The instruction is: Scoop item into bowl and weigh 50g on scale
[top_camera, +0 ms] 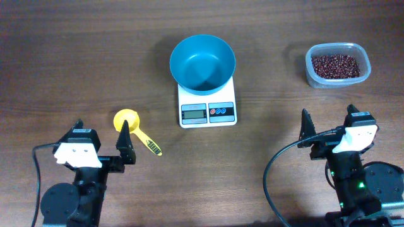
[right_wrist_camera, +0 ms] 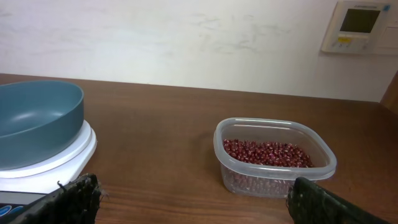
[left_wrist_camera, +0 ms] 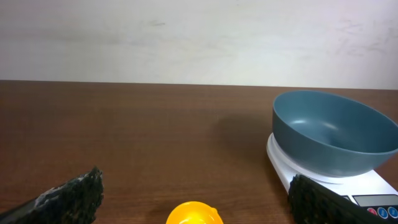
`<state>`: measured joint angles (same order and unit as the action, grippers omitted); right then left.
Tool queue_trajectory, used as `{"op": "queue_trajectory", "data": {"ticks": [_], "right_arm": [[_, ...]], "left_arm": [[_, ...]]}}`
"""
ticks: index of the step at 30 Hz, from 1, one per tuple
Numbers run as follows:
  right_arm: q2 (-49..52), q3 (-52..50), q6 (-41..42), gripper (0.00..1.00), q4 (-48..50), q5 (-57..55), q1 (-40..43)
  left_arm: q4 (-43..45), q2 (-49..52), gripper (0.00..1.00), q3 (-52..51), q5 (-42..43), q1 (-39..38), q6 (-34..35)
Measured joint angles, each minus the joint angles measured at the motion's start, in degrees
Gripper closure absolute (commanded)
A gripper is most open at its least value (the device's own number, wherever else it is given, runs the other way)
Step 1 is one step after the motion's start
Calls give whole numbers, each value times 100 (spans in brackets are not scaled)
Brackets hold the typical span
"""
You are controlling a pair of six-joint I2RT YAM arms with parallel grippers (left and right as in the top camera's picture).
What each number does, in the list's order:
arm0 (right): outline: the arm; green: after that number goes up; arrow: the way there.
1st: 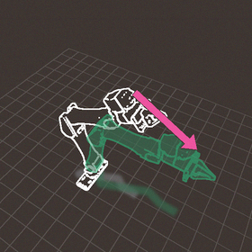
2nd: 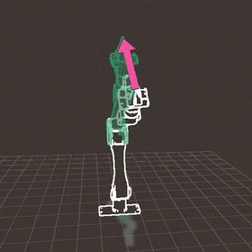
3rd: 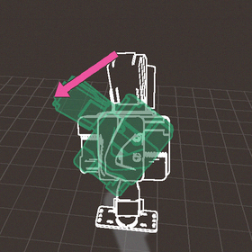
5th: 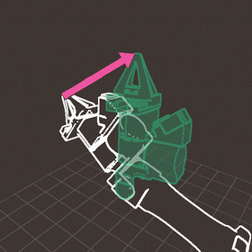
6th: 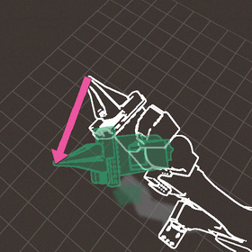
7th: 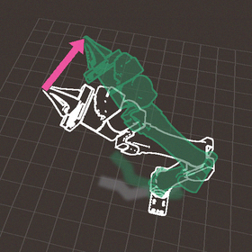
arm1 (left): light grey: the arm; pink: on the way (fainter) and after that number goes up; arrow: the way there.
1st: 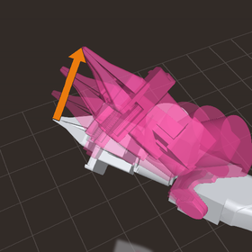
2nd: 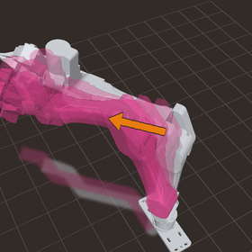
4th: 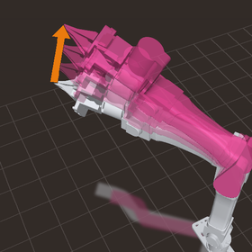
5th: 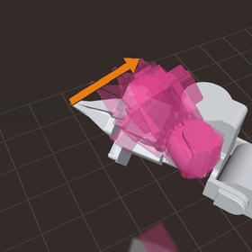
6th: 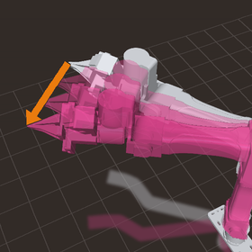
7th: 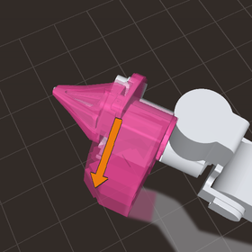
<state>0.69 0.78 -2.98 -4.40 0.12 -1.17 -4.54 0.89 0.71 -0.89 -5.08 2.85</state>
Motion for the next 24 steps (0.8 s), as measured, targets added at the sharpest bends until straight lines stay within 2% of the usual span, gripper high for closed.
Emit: {"op": "queue_trajectory", "data": {"ticks": [5,8,12,16,19,22,24], "right_arm": [[0,0,0,1,0,0,0],[0,0,0,1,0,0,0],[-2,0,2,1,2,0,0],[-2,0,0,1,2,0,-4],[0,0,-2,1,2,0,-4],[-2,0,-2,1,0,0,-4],[0,0,2,1,2,0,-4]], "left_arm": [[289,0,1,-4,160,0,0],[114,2,1,142,238,0,66],[-474,155,1,1362,192,0,216],[-1029,1447,1,2791,28,0,258],[-2280,2782,1,4028,15,0,260],[-3919,4266,1,5480,-2,0,260],[-4286,5082,1,6107,-2,0,260]]}}
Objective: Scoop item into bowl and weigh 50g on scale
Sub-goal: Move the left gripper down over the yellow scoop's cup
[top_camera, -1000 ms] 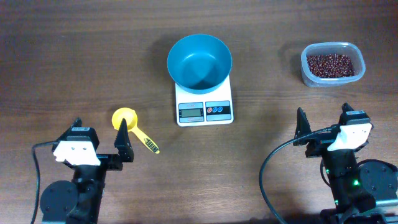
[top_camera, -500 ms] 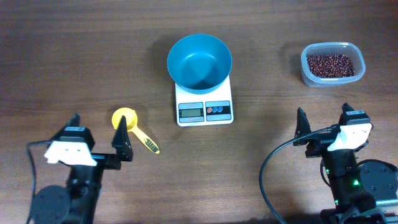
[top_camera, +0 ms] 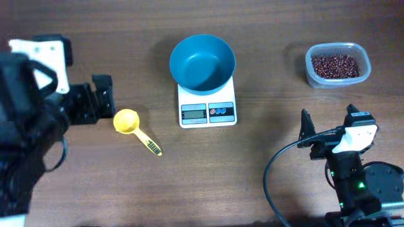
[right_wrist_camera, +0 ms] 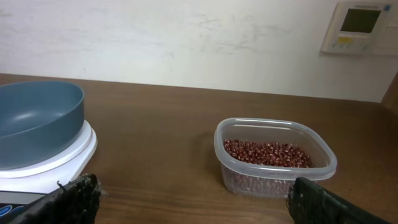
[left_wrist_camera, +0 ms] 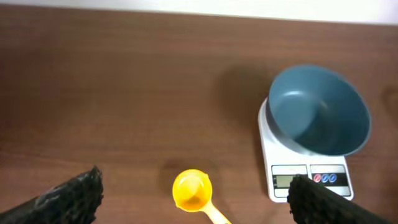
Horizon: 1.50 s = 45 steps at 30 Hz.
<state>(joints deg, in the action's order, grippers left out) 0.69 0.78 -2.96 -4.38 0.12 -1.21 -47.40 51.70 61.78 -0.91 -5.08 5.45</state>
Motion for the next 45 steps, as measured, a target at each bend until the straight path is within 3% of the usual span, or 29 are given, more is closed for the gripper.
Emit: {"op": "queue_trajectory", "data": {"ticks": [12,18,22,28,32,38,45], "right_arm": [[0,0,0,1,0,0,0],[0,0,-2,1,0,0,0],[0,0,0,1,0,0,0],[0,0,-2,1,0,0,0],[0,0,-2,1,0,0,0],[0,0,-4,1,0,0,0],[0,0,0,1,0,0,0]], "left_arm": [[-275,1884,1,35,0,0,0],[-905,2579,1,48,0,0,131],[-828,3200,1,48,0,0,793],[-590,3362,1,48,52,0,966],[-658,3362,1,48,68,0,2142],[-348,3394,1,-573,-240,0,3272],[140,3403,1,-619,-280,0,3471]]}}
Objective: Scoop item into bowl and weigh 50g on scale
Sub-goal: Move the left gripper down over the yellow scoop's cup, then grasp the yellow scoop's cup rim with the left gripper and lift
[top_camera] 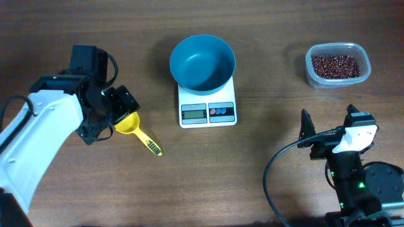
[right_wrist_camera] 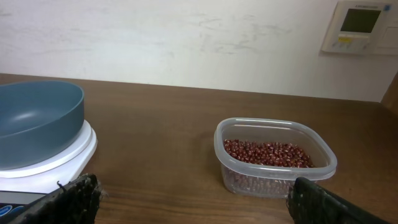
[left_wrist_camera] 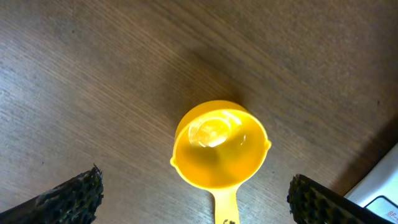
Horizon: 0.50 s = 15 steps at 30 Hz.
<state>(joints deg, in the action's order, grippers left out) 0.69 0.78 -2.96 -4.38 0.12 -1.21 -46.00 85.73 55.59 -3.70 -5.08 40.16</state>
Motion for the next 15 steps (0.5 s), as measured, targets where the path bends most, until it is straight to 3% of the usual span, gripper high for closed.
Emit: {"op": "queue_trajectory", "data": {"ticks": [6,11,14,15], "right_arm": [[0,0,-2,1,0,0,0],[0,0,-2,1,0,0,0],[0,0,0,1,0,0,0],[0,0,-4,1,0,0,0]], "left_arm": [[175,483,0,-63,0,0,0],[466,1040,12,-63,-2,0,13],[579,1156,29,-66,-2,0,17],[643,1156,30,-66,-2,0,22]]}}
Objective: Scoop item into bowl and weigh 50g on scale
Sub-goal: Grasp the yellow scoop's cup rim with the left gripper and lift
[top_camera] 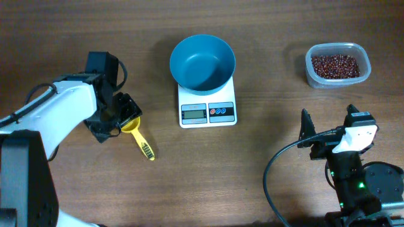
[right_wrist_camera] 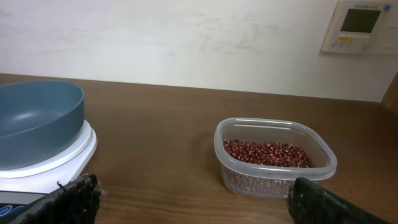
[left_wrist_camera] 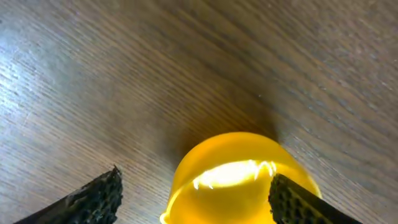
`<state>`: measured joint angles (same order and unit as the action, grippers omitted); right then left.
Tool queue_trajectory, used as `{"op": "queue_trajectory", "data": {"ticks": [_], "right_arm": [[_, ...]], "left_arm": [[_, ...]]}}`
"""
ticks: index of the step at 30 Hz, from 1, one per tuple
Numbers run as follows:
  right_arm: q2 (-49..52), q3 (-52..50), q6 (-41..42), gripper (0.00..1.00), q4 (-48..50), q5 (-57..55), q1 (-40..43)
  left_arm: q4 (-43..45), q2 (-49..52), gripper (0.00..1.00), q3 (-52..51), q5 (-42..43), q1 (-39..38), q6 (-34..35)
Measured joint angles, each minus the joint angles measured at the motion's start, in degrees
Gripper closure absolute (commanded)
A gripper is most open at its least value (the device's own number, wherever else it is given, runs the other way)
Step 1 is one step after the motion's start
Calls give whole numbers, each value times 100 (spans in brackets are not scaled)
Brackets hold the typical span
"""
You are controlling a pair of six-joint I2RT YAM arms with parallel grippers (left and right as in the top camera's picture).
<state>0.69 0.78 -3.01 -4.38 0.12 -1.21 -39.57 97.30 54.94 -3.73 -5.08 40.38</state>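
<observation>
The yellow scoop (top_camera: 131,127) lies on the table left of the scale, its handle pointing toward the front edge. My left gripper (top_camera: 121,120) is low over its cup (left_wrist_camera: 239,177) and open. One finger (left_wrist_camera: 93,199) stands clear of the cup. The other finger (left_wrist_camera: 305,199) is against the cup's right side. The empty blue bowl (top_camera: 202,62) sits on the white scale (top_camera: 207,112). Red beans fill a clear tub (top_camera: 337,65) at the back right. My right gripper (right_wrist_camera: 196,202) is open and empty near the front right, facing the tub (right_wrist_camera: 273,155).
The bowl (right_wrist_camera: 37,118) and the scale (right_wrist_camera: 68,155) stand left of the right gripper. Bare wooden table (top_camera: 265,176) lies between the two arms. The right arm's base and cable (top_camera: 347,183) occupy the front right corner.
My left gripper has come down closer to the scoop's cup, and its fingers stand nearer together. The scoop's handle has swung slightly toward the front. The right arm has not moved.
My left arm was parked at the front left with the scoop just ahead of it. Then it was raised high at the left, looking down on scoop and scale. Then it was above the cup, and now it straddles it. The right arm stayed still.
</observation>
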Motion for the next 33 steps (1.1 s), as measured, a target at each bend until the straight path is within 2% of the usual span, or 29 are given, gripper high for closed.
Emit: {"op": "queue_trajectory", "data": {"ticks": [4,9,11,17,18,19,20,24,27,29,30,32,33], "right_arm": [[0,0,0,1,0,0,0],[0,0,2,1,0,0,0],[0,0,0,1,0,0,0],[0,0,4,1,0,0,0],[0,0,4,1,0,0,0],[0,0,2,1,0,0,0],[0,0,2,1,0,0,0],[0,0,4,1,-2,2,0],[0,0,4,1,0,0,0],[2,0,0,1,0,0,0],[0,0,4,1,4,0,0],[-4,-2,2,1,9,0,0],[-4,-2,2,1,2,0,0]], "left_arm": [[107,2,41,0,0,0,-7],[153,83,47,0,2,0,-2],[151,85,54,0,2,0,-2],[179,85,58,-146,4,0,0],[238,85,69,-208,4,0,0],[299,85,87,-243,9,0,0],[374,85,100,-260,28,0,15],[409,4,100,-289,72,-4,24],[33,-61,100,-297,267,-7,39],[-820,-573,100,-365,236,9,540],[-1294,-929,100,-363,214,76,1130],[-2299,-2465,95,-339,240,393,2177],[-2638,-2970,96,-337,354,424,2470]]}}
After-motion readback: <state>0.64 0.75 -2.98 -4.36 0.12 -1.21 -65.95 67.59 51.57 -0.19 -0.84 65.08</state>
